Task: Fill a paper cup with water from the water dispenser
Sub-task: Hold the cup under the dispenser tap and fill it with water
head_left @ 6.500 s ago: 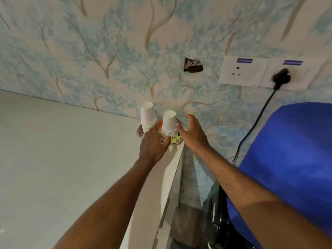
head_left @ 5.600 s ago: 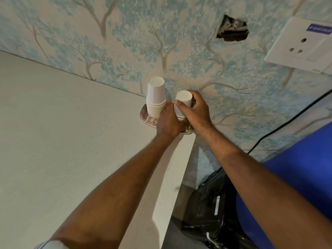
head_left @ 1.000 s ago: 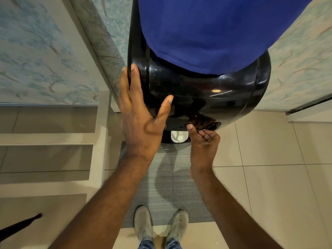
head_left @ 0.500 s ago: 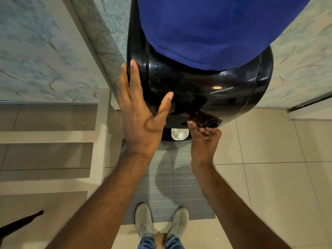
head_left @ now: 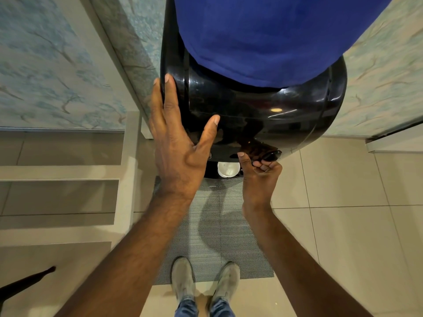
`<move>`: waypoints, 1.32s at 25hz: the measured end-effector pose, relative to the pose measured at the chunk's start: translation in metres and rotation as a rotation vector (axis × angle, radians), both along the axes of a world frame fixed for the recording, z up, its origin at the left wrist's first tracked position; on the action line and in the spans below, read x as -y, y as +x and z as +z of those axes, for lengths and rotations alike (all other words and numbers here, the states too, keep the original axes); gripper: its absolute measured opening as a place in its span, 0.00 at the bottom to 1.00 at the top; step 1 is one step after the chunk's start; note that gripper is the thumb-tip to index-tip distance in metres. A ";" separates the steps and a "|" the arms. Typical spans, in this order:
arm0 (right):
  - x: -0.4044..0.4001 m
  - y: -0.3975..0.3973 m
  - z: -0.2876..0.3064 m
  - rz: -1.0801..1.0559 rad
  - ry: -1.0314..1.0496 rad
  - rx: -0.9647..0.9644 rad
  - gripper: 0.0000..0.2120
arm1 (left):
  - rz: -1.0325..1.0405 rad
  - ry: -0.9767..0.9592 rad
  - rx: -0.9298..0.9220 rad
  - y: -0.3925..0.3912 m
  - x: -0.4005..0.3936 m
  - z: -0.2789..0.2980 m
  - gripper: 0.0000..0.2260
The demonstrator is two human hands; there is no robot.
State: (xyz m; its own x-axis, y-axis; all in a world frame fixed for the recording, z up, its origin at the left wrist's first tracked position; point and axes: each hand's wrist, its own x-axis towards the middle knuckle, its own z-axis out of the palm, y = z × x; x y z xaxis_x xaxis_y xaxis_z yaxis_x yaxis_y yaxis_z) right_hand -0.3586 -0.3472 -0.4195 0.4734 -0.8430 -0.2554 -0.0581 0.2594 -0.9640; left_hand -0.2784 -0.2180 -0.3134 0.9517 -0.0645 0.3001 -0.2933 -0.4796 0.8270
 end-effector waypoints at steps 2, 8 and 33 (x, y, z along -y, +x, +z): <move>0.000 -0.001 0.000 0.006 0.002 0.002 0.25 | -0.001 -0.002 0.002 0.000 0.000 0.000 0.40; 0.000 0.000 0.000 -0.013 -0.002 -0.011 0.25 | 0.003 0.009 0.012 0.001 0.000 -0.002 0.40; 0.000 0.001 -0.003 -0.021 0.000 -0.009 0.24 | 0.014 0.011 0.021 0.001 0.001 -0.002 0.40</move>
State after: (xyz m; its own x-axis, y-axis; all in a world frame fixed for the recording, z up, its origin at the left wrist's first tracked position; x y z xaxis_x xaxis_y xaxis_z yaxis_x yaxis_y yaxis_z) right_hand -0.3579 -0.3471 -0.4221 0.4535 -0.8526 -0.2597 -0.0617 0.2606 -0.9635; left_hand -0.2773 -0.2186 -0.3153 0.9461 -0.0549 0.3192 -0.3038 -0.4926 0.8155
